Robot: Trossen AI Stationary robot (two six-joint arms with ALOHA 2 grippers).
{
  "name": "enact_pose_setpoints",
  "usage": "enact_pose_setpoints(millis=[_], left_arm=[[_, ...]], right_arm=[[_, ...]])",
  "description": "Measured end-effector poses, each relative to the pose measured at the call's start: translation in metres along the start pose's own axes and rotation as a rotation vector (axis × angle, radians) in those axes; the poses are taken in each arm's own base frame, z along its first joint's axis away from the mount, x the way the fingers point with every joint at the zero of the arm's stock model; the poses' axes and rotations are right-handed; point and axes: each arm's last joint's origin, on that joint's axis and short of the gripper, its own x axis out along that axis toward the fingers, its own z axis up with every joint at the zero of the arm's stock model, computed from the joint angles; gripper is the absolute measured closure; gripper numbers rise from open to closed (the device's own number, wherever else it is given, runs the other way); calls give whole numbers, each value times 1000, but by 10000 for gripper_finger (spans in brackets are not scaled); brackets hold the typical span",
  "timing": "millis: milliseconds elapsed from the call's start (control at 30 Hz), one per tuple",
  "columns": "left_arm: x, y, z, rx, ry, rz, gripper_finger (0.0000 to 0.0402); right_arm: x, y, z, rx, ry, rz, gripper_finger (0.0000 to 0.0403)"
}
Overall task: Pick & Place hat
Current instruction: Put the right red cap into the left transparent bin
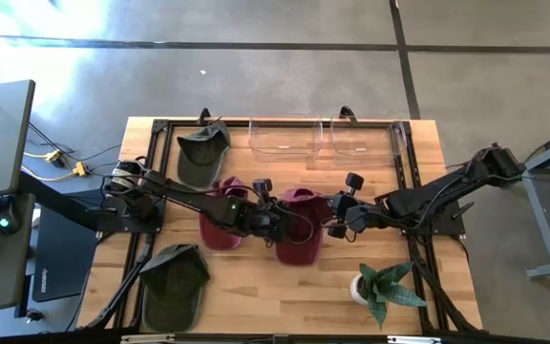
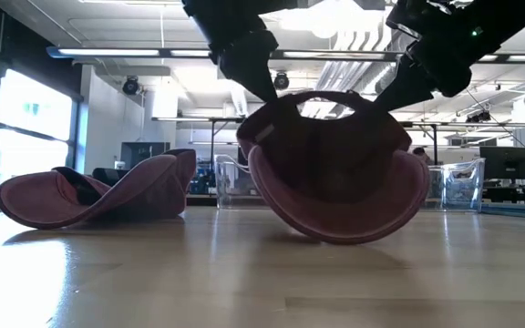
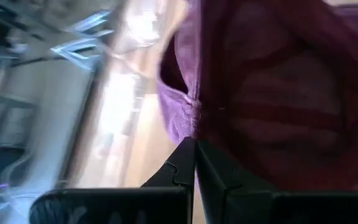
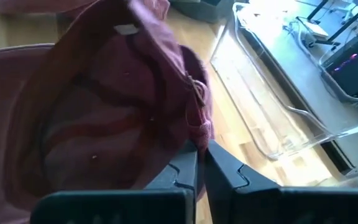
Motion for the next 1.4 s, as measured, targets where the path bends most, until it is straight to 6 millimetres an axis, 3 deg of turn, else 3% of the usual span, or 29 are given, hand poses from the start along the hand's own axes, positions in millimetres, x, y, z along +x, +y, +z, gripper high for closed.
enact_pose_setpoints(millis=[333, 500, 600, 700, 767, 967, 1233, 1400], left_arm=[[-20, 19, 0, -133, 10, -61, 304], [-22, 6, 15, -128, -125, -305, 306], [7, -10, 24, -142, -219, -383, 331], [45, -23, 12, -123, -158, -360, 366], [62, -25, 16, -163, -199, -348, 390], [100, -39, 4, -227, -173, -281, 389], [116, -46, -3, -245, -174, -173, 399], [113, -43, 7, -283, -260, -164, 401]], right_arm=[[0, -3, 0, 47, -20, -102, 391], [0, -3, 1, 52, -29, -113, 395], [-1, -2, 3, 66, -55, -118, 385], [-3, 0, 6, 83, -81, -105, 382], [-5, 1, 8, 75, -97, -96, 385], [-16, 3, 16, 106, -166, -48, 394], [-34, 11, 28, 132, -280, 122, 383], [-39, 14, 31, 131, -318, 163, 392]])
